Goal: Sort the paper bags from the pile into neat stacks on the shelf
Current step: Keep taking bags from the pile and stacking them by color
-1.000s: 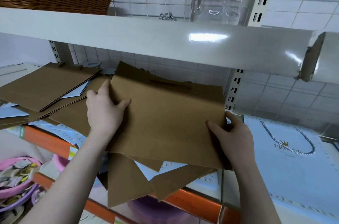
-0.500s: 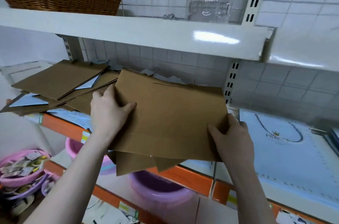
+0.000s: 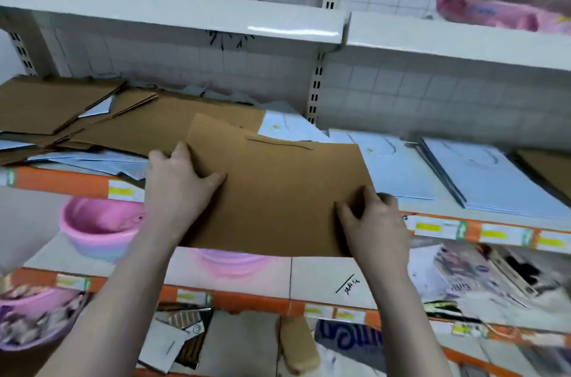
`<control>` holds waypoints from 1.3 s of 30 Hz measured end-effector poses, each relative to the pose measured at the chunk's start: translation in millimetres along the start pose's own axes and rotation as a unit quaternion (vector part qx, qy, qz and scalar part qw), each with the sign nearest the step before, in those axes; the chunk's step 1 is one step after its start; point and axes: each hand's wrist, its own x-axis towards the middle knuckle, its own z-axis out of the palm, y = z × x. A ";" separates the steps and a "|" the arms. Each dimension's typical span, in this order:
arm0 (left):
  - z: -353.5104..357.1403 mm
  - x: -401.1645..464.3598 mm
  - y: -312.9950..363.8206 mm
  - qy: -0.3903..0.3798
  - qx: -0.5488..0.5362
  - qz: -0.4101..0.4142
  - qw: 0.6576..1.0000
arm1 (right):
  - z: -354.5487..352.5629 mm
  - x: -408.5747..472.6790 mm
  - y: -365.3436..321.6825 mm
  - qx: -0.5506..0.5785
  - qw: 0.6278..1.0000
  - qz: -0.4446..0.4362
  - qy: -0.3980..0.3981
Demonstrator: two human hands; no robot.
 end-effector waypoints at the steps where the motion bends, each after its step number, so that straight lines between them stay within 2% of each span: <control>1: 1.6 -6.2 6.1 -0.009 -0.005 0.004 1.000 | -7.0 -3.5 7.0 -0.006 1.000 0.005 0.004; 10: 32.5 -60.0 94.4 -0.062 -0.039 0.051 0.996 | -73.3 -15.9 96.3 -0.032 0.997 0.062 0.032; 16: 91.5 -118.8 202.3 -0.111 -0.066 0.069 0.989 | -135.1 -0.8 213.0 -0.038 0.992 0.099 0.067; 25: 173.8 -227.4 375.1 -0.137 -0.087 0.109 0.981 | -241.4 22.1 389.4 -0.077 0.984 0.134 0.090; 39: 270.7 -281.4 525.6 -0.185 -0.085 0.150 0.968 | -289.1 90.9 546.4 -0.094 0.973 0.190 0.094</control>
